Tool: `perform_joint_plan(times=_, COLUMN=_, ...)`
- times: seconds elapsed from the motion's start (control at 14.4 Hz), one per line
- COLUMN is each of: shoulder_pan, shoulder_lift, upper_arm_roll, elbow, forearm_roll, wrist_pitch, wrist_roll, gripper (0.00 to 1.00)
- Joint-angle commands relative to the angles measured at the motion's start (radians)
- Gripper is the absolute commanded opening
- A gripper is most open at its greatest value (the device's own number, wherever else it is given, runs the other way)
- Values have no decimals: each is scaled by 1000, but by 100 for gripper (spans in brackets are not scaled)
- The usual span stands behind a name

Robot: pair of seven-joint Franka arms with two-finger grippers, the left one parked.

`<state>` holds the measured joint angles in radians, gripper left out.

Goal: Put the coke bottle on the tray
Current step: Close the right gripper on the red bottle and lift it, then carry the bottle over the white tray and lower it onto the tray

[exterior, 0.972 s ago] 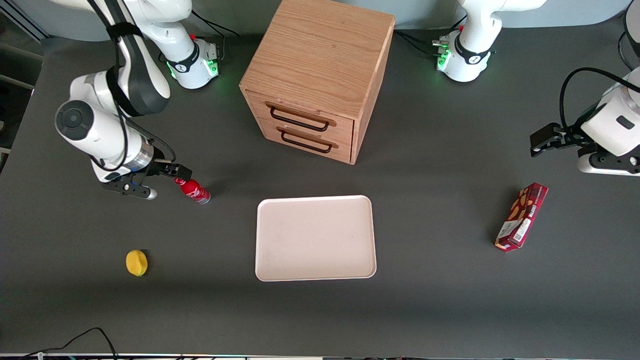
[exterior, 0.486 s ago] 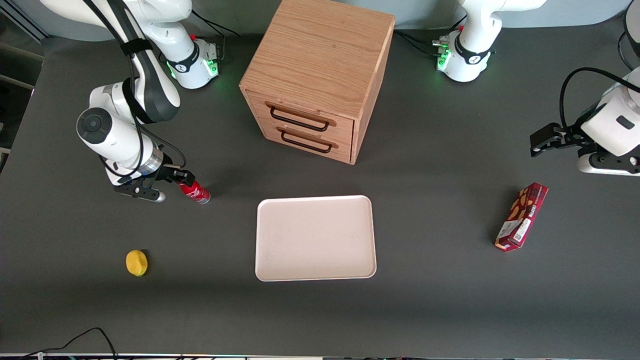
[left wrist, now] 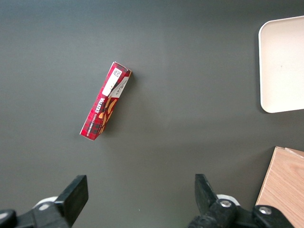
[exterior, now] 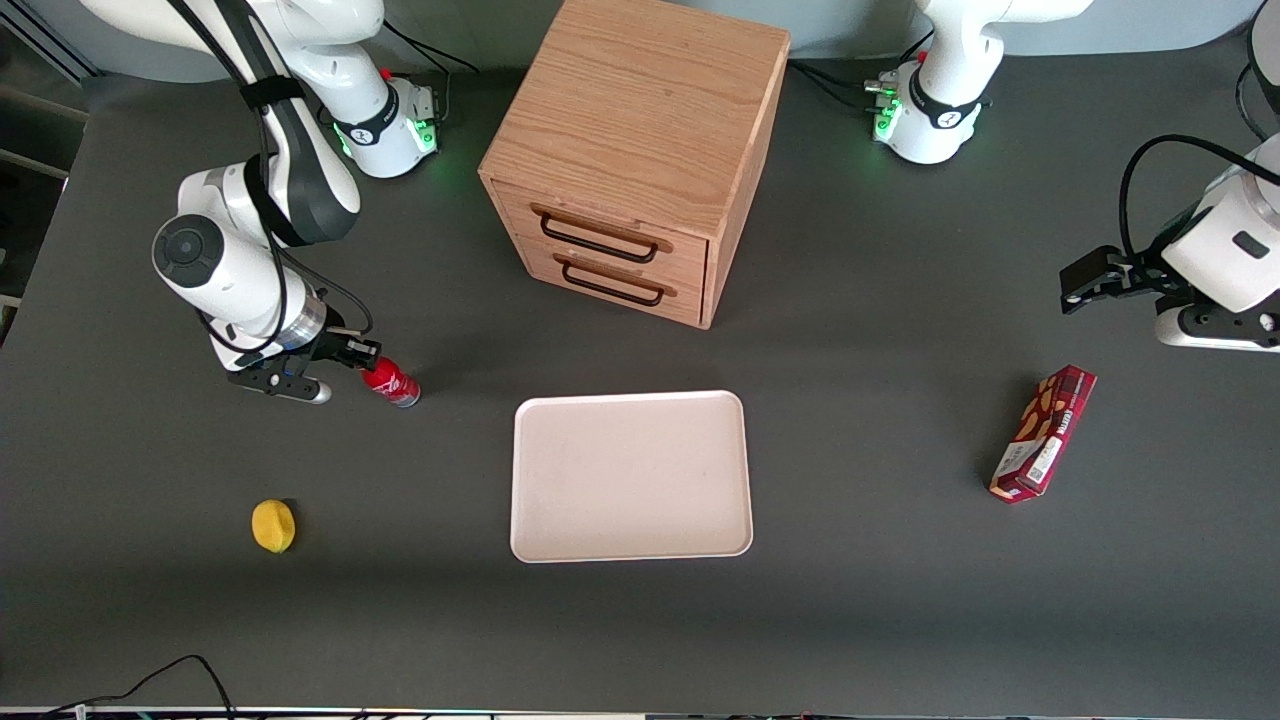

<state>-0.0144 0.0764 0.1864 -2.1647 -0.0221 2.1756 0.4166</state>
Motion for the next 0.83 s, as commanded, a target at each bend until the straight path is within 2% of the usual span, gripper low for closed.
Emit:
perform_joint_plan(times=0.0, shoulder_pan=-2, shoulder_lift=-24, upper_arm_roll=-8, elbow=252, forearm_roll=-9, wrist_pitch=-297, wrist_roll=-35, gripper=0)
perform_joint_plan(times=0.21, shoulder_pan=5, shoulder_lift=63, upper_arm_roll=-4, elbow=567, forearm_roll=8, wrist_pitch=-526, wrist_roll=-13, gripper=0)
perform_joint_plan(times=0.35, shoulder_pan=30, shoulder_lift=222, upper_arm_roll=16, elbow=844, forearm_roll=28, wrist_pitch=-690, wrist_roll=75, gripper=0)
perform_joint_plan(times=0.49, shoulder_pan=50, shoulder_lift=409, upper_arm_roll=86, elbow=1122, forearm_roll=27, wrist_pitch=-795, wrist_roll=228, gripper=0)
perform_joint_plan(times=0.62, shoulder_pan=82, shoulder_lift=540, upper_arm_roll=131, elbow=1242, forearm_roll=19, wrist_pitch=-771, wrist_roll=380, gripper=0)
perform_joint_plan(times=0.76, shoulder_pan=120, shoulder_lift=603, upper_arm_roll=134, elbow=1255, forearm_roll=14, wrist_pitch=-636, wrist_roll=506, gripper=0)
